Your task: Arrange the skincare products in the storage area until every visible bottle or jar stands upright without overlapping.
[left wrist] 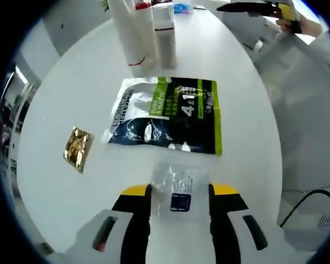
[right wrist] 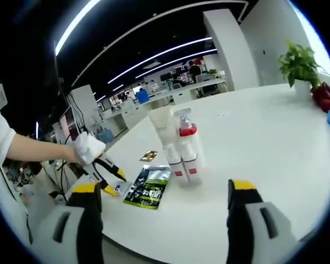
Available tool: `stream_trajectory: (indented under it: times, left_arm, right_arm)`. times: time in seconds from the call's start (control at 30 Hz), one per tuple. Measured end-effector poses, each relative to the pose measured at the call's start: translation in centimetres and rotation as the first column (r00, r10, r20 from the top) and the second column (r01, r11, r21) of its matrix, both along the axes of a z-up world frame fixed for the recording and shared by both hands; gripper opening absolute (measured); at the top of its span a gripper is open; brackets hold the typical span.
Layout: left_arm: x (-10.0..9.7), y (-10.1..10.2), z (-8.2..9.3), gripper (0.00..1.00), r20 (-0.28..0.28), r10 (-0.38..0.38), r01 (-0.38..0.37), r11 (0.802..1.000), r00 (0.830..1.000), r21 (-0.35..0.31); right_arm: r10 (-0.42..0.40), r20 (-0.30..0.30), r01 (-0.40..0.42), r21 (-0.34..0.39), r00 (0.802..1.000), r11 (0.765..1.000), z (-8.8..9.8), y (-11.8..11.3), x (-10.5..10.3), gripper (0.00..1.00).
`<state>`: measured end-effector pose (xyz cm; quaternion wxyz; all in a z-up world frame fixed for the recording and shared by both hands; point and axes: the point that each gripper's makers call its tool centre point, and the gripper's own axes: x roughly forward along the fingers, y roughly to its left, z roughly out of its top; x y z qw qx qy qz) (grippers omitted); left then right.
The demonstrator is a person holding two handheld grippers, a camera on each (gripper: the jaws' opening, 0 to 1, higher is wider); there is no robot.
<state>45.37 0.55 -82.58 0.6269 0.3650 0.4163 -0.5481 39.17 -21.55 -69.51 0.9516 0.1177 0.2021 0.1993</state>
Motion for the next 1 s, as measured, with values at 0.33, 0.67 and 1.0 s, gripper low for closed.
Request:
stream_trajectory:
  times: [0.33, 0.67, 1.0]
  left_arm:
    - [0.0, 0.1, 0.2, 0.44, 0.008, 0.020, -0.020, 1.000, 1.000, -0.007]
    - [0.0, 0.2, 1.2, 0.49, 0.025, 0.110, -0.109, 0.993, 0.994, -0.055]
    - [-1.6, 0.7, 1.9, 0.54, -0.010, 0.231, -0.231, 0.966, 0.973, -0.115]
  right_arm:
    - [0.002, 0.003, -0.002, 0.001, 1.000, 1.000, 0.1, 0.0, 0.0, 0.95]
    - [0.014, 0.010, -0.014, -0.002, 1.000, 1.000, 0.2, 0.2, 0.0, 0.95]
    - [0.019, 0.019, -0.019, -0.003, 1.000, 1.000, 0.3, 0.3, -0.1, 0.95]
